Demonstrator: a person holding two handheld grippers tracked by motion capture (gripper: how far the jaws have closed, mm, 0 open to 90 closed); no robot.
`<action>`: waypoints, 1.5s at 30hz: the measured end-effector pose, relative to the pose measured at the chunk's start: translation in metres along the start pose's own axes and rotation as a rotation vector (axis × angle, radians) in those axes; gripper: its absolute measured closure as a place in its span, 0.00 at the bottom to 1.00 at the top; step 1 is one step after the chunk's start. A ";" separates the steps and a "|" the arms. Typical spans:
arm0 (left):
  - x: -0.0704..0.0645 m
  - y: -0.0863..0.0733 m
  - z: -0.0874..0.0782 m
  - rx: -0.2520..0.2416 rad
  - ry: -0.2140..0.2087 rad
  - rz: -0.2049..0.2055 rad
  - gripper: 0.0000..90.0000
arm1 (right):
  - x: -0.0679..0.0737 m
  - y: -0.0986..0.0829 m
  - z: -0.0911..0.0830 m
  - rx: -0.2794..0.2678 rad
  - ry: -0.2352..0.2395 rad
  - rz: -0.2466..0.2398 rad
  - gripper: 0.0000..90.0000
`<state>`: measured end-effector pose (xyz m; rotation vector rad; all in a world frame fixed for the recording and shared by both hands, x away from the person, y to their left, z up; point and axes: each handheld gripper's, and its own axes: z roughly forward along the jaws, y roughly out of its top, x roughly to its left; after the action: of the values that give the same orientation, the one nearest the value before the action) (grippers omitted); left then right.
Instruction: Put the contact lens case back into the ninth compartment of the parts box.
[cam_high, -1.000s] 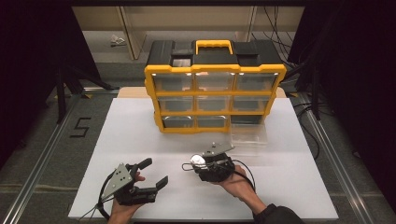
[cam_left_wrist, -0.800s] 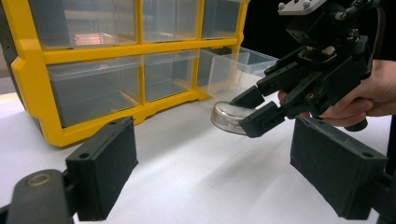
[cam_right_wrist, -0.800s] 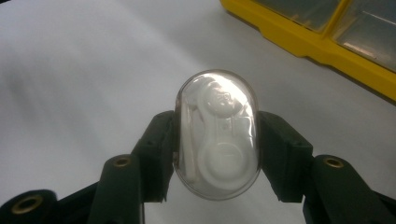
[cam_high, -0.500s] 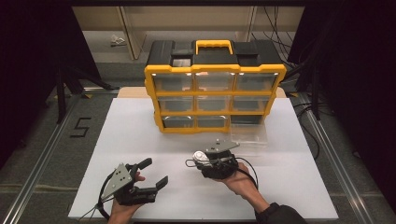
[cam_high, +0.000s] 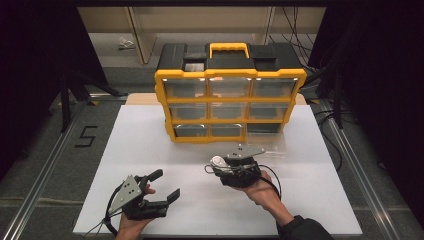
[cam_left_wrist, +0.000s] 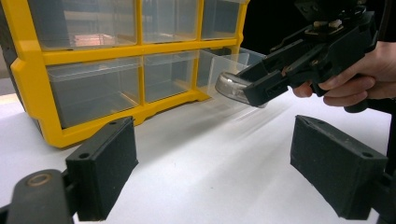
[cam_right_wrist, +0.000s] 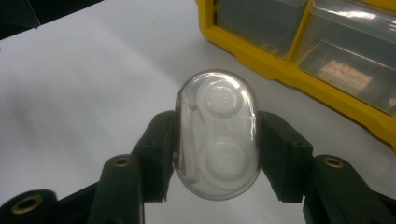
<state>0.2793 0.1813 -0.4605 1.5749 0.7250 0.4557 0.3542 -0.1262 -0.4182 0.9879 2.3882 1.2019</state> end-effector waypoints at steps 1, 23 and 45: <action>0.000 0.000 0.000 0.000 0.000 0.000 0.16 | -0.001 0.000 -0.001 -0.004 0.000 -0.001 0.55; 0.000 0.000 0.000 -0.005 -0.001 -0.003 0.16 | -0.016 0.007 -0.017 -0.062 -0.024 0.028 0.55; 0.000 0.001 0.000 -0.004 -0.001 0.000 0.16 | -0.028 0.011 -0.031 -0.109 -0.048 0.049 0.55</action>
<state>0.2790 0.1810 -0.4599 1.5710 0.7228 0.4563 0.3629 -0.1590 -0.3922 1.0343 2.2483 1.2951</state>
